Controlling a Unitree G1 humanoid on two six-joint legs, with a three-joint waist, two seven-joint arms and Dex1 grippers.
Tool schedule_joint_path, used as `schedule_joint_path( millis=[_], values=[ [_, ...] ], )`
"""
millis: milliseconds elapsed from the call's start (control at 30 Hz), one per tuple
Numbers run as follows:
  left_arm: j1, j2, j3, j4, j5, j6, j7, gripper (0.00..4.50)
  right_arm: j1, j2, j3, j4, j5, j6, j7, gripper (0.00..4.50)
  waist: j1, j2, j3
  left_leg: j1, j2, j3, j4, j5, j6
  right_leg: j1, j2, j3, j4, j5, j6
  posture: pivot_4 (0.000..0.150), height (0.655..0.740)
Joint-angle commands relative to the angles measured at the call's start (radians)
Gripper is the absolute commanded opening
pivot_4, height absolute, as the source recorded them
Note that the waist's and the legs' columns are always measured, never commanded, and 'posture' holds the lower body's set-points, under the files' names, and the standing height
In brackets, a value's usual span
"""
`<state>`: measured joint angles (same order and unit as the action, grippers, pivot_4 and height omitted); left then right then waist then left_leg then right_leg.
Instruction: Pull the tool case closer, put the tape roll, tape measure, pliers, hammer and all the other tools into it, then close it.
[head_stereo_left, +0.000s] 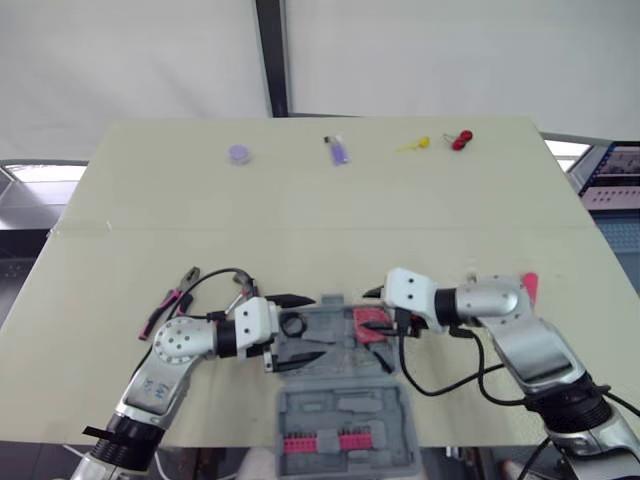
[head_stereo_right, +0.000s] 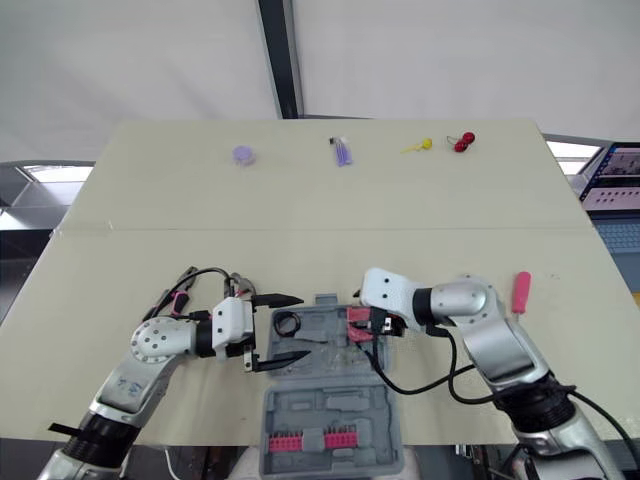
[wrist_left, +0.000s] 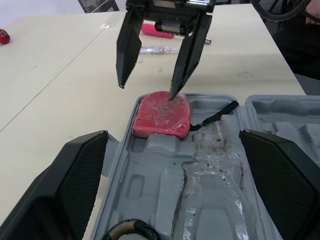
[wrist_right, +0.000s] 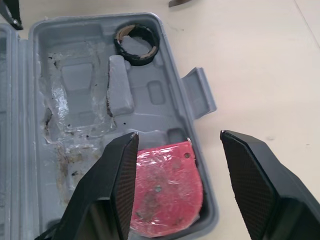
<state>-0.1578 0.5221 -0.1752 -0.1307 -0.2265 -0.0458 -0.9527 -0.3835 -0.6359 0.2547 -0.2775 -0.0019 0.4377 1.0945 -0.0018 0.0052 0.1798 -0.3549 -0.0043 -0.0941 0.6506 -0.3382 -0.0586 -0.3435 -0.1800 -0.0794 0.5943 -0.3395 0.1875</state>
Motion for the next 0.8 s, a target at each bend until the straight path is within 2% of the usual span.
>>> schedule_joint_path(
  millis=[33, 367, 467, 800],
  values=[
    [0.001, 0.005, 0.010, -0.041, -0.008, 0.000, 0.002, 4.50, 0.003, 0.016, -0.033, 0.004, 0.048, -0.042, -0.023, 2.67, 0.000, 0.000, 0.000, 0.000, 0.000, 0.000, 0.000, 0.000, 0.000, 0.000, 0.000, 0.000, 0.000, 0.000, 0.000, 0.150, 0.7400],
    [0.004, 0.008, 0.014, -0.062, -0.007, 0.017, 0.011, 4.50, 0.034, 0.014, -0.042, 0.136, 0.098, -0.156, -0.022, 2.67, 0.000, 0.000, 0.000, 0.000, 0.000, 0.000, 0.000, 0.000, 0.000, 0.000, 0.000, 0.000, 0.000, 0.000, 0.000, 0.150, 0.7400],
    [0.002, 0.009, 0.014, -0.063, -0.007, 0.021, 0.010, 4.50, 0.029, 0.015, -0.044, 0.165, 0.088, -0.189, -0.039, 1.88, 0.000, 0.000, 0.000, 0.000, 0.000, 0.000, 0.000, 0.000, 0.000, 0.000, 0.000, 0.000, 0.000, 0.000, 0.000, 0.150, 0.7400],
    [0.002, 0.012, 0.015, -0.069, -0.008, 0.024, 0.007, 4.50, 0.043, 0.019, -0.045, 0.153, 0.112, -0.206, -0.049, 1.88, 0.001, 0.000, 0.000, 0.000, 0.000, 0.000, 0.000, 0.000, 0.000, 0.001, 0.000, 0.000, 0.000, 0.000, 0.000, 0.150, 0.7400]
  ],
)
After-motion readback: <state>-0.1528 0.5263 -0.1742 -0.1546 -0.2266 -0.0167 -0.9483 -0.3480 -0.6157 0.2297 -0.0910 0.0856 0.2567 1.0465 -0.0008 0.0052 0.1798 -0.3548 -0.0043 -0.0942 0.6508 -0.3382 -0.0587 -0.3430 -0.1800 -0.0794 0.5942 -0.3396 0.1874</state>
